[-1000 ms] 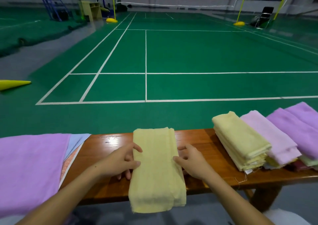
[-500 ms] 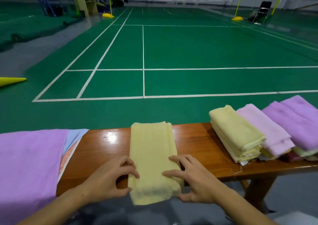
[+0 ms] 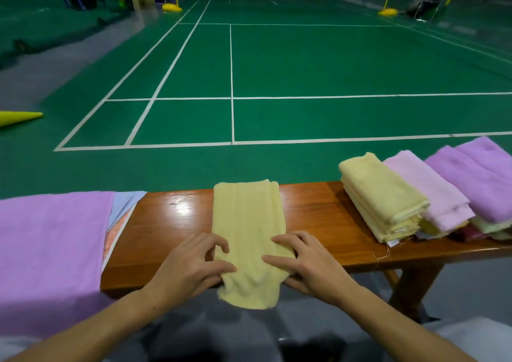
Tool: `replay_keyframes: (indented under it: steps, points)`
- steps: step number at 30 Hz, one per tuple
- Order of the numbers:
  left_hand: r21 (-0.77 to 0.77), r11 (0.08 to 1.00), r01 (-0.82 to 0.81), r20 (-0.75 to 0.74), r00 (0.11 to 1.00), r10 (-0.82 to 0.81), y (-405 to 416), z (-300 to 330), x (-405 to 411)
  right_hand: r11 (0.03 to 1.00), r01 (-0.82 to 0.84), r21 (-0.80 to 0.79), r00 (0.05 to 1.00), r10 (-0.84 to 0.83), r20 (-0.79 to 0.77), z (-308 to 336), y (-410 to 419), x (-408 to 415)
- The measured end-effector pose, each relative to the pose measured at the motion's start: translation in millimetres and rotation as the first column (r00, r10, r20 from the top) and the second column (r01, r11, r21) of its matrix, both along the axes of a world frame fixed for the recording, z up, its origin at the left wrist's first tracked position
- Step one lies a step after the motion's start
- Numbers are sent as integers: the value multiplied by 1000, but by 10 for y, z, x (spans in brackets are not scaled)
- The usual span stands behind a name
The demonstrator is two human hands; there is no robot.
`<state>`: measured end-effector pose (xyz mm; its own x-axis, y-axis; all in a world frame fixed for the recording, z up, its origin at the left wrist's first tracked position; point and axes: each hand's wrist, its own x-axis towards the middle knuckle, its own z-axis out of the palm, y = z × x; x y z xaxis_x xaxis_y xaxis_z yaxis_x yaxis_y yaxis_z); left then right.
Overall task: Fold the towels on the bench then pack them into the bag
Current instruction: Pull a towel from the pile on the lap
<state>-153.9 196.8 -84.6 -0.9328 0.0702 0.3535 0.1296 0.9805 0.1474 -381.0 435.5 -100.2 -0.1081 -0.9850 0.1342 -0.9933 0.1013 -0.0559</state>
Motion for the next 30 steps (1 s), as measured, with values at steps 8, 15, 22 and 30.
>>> replay_keyframes:
  steps: [8,15,22,30]
  points:
    - [641,766,-58,-19,996,91,96,309,-195,985,166,-49,686,-80,723,270,-30,83]
    - [933,3,-360,352,913,207,233,505,-465,830,477,291,-347,-127,929,616,-215,200]
    - [862,-205,-464,498,851,169,178,420,-496,832,466,299,-234,-210,949,591,-271,162]
    - [890,-96,-445,453,845,284,131,403,-482,776,589,225,-132,-183,974,557,-540,94]
